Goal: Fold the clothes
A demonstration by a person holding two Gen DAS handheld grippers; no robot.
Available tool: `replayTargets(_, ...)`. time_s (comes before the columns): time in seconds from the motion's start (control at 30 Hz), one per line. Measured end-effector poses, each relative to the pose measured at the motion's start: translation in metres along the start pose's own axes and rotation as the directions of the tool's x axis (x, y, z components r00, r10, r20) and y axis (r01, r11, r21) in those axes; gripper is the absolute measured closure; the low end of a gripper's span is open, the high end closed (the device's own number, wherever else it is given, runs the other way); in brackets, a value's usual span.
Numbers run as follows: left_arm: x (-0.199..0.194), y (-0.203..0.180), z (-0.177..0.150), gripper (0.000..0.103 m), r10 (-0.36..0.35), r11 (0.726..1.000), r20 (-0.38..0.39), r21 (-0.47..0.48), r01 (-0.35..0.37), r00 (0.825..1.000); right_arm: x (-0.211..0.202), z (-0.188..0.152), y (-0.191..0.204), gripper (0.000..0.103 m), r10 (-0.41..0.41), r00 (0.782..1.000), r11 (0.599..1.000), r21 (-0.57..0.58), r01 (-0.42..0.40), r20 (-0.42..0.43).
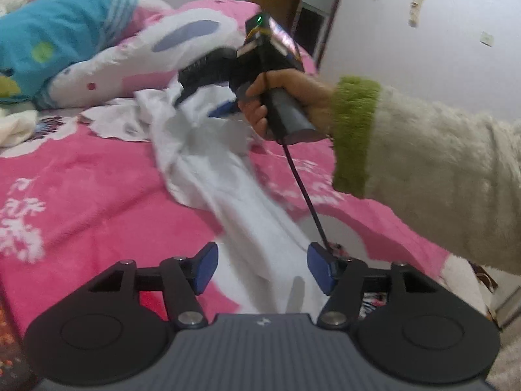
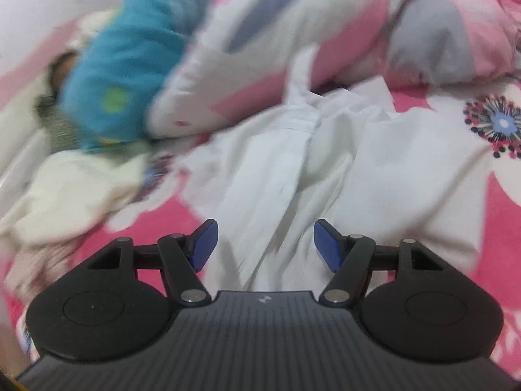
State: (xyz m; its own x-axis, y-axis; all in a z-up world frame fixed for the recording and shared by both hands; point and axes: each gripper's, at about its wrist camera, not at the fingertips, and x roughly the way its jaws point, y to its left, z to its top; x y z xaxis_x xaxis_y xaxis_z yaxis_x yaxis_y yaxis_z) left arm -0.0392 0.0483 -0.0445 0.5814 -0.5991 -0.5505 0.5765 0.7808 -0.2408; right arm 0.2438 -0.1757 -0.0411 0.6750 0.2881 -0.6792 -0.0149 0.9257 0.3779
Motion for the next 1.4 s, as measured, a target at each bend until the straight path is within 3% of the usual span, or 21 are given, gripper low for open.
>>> replayTargets(0.07,0.001,0.011,0.005,0.039,0.016,1.000,0.005,-0.026,-0.016,1.000,0.026,0.007,-0.001,0.040,-0.023,0.998,0.999,0.036,0.025,-0.056)
replayTargets(0.1,0.001,0.016,0.008,0.039,0.025,0.999,0.008,-0.038,-0.024,1.000,0.035,0.009,-0.002,0.048,-0.020,0.997,0.998,0.061,0.024,-0.075)
replayTargets(0.13,0.001,0.021,0.011,0.039,0.033,0.998,0.011,-0.051,-0.032,0.999,0.038,0.009,-0.002,0.066,0.001,0.997,0.996,0.090,0.006,-0.081)
replayTargets(0.23,-0.003,0.038,0.019,0.039,0.048,0.995,0.036,-0.087,-0.045,0.998,0.024,0.003,-0.008,0.093,0.126,0.991,0.974,0.194,-0.116,-0.040)
replayTargets(0.33,-0.007,0.054,0.025,0.037,0.042,0.990,0.048,-0.136,-0.035,0.998,0.001,-0.004,-0.018,0.100,0.262,0.965,0.919,0.297,-0.260,0.036)
replayTargets(0.4,-0.009,0.063,0.028,0.037,0.038,0.986,0.056,-0.167,-0.028,0.998,-0.016,-0.008,-0.025,0.101,0.330,0.940,0.880,0.332,-0.340,0.089)
replayTargets(0.67,-0.017,0.060,0.036,0.035,0.086,0.980,0.089,-0.187,-0.068,0.992,-0.081,-0.019,-0.040,0.102,0.428,0.876,0.819,0.316,-0.479,0.221)
replayTargets(0.9,0.014,0.056,0.078,0.028,0.189,0.959,0.115,-0.237,-0.158,0.975,-0.101,-0.042,-0.041,0.099,0.363,0.918,0.894,0.218,-0.391,0.157)
replayTargets(1.07,0.084,0.063,0.120,0.028,0.338,0.930,0.059,-0.175,-0.324,0.939,-0.087,-0.058,-0.052,0.099,0.296,0.948,0.940,0.138,-0.311,0.120)
replayTargets(1.17,0.136,0.074,0.139,0.032,0.416,0.905,-0.018,-0.095,-0.416,0.909,-0.081,-0.064,-0.068,0.099,0.297,0.946,0.938,0.148,-0.314,0.128)
replayTargets(1.27,0.177,0.089,0.150,0.058,0.479,0.872,-0.095,-0.059,-0.485,0.873,-0.080,-0.068,-0.084,0.099,0.296,0.945,0.934,0.164,-0.317,0.138)
replayTargets(1.33,0.191,0.102,0.154,0.091,0.499,0.855,-0.127,-0.090,-0.511,0.857,-0.083,-0.070,-0.092,0.099,0.287,0.947,0.937,0.162,-0.309,0.144)
replayTargets(1.4,0.195,0.113,0.157,0.101,0.501,0.841,-0.144,-0.153,-0.519,0.853,-0.088,-0.071,-0.097,0.099,0.278,0.948,0.942,0.149,-0.301,0.156)
